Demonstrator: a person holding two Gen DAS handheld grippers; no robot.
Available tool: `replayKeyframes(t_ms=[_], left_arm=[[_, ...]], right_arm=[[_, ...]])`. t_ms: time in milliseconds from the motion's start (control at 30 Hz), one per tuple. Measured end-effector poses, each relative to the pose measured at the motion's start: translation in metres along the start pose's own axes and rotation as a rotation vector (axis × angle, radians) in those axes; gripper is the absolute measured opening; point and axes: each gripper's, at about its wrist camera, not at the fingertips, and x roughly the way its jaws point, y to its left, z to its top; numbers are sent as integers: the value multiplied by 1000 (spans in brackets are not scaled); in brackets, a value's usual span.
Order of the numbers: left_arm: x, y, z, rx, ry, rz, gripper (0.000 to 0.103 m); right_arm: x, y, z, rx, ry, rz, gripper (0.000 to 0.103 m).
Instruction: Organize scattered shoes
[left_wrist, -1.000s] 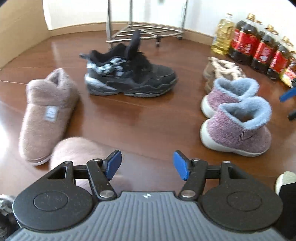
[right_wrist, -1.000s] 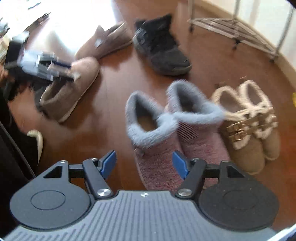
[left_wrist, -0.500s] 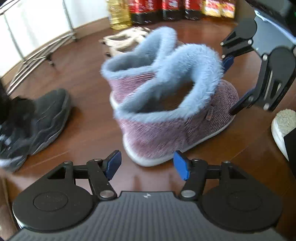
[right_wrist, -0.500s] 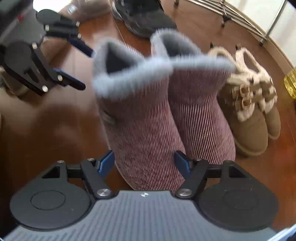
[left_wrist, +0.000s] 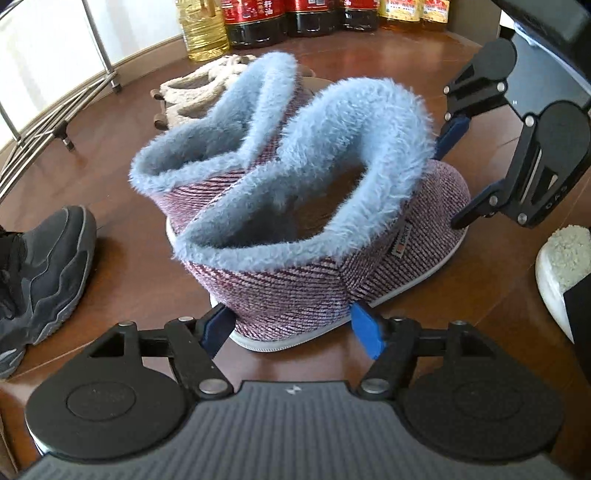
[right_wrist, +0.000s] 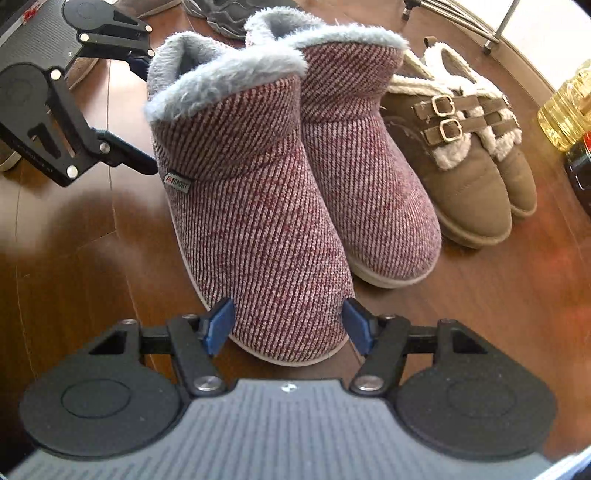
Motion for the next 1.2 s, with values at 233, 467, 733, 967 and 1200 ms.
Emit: replayKeyframes(t_ms=[233, 467, 733, 967, 1200], left_arm=[[-33, 33, -22, -123, -26, 26, 71], [-137, 77, -96, -492, -92, 285, 71], [-268, 76, -209, -856, -24, 650, 71], [-324, 58, -290, -1020, 73, 744, 71], [-318, 53, -325, -1050, 104, 704, 71]], right_arm=[[-32, -11, 4, 32, 10, 7, 65], [-105, -8, 69, 27, -240, 120, 66], [-89, 106, 221, -331, -402, 515, 66], [-61, 286, 306, -583, -254, 780, 70], [-34, 393, 300, -713, -207, 637, 78]])
